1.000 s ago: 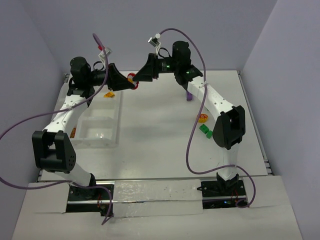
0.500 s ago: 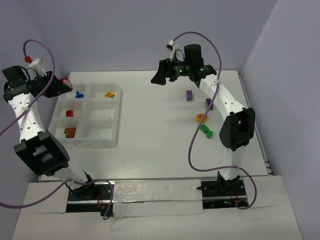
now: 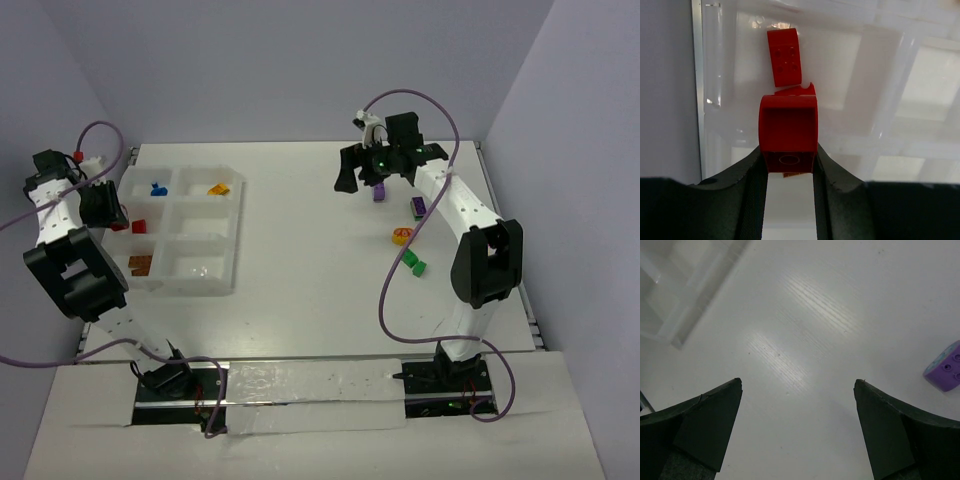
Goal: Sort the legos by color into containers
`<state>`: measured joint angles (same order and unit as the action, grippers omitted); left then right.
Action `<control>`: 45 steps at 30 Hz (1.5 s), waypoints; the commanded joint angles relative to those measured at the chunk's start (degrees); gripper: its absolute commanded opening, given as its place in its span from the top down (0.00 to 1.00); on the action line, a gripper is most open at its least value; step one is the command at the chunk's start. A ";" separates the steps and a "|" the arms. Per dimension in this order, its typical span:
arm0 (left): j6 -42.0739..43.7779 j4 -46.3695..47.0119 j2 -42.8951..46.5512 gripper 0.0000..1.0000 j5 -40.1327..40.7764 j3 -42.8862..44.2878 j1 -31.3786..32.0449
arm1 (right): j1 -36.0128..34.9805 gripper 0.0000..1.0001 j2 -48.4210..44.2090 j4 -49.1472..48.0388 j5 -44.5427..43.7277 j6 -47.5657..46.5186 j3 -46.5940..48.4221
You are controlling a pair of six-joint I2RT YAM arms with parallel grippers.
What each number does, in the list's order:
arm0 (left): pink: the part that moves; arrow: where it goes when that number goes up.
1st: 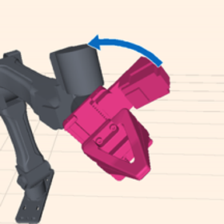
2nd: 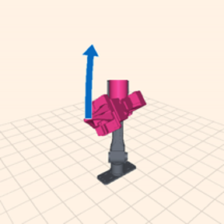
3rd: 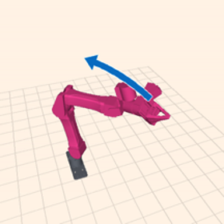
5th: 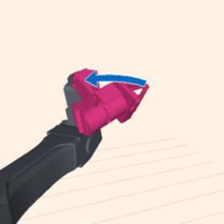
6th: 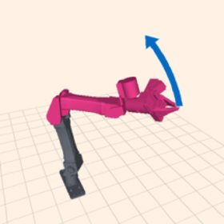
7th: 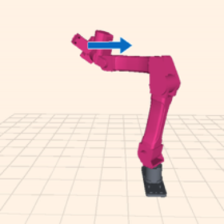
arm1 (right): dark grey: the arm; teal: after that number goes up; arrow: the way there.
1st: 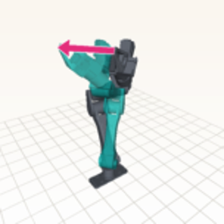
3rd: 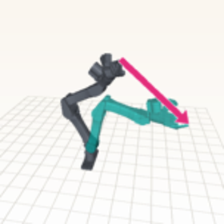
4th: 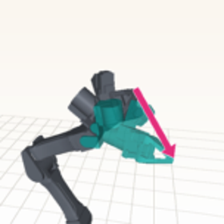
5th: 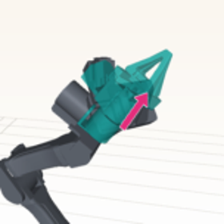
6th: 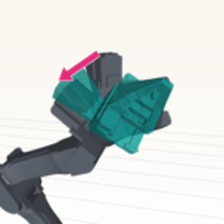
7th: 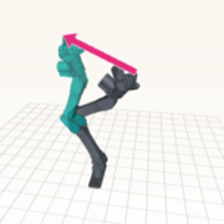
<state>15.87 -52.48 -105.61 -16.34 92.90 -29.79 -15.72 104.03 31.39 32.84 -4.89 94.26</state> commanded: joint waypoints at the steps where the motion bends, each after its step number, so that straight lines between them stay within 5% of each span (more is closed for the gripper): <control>1: 1.00 -0.58 -2.47 0.90 1.53 4.65 1.66 | 0.69 0.00 -4.16 0.34 -1.95 -2.23 -0.92; 12: -0.80 2.26 -6.72 0.80 1.71 5.00 6.14 | 2.62 0.00 -4.10 1.83 -8.53 -3.37 -2.42; 27: -1.96 3.84 -6.17 0.46 3.00 2.58 8.05 | 3.50 0.08 5.42 3.06 -30.87 2.04 2.97; 45: -3.35 4.64 3.59 0.38 -4.47 5.39 12.62 | 4.45 0.10 22.29 3.58 -40.61 7.07 15.97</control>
<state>13.85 -49.96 -108.61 -16.52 95.00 -19.37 -11.79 124.28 35.45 -5.19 -0.09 105.61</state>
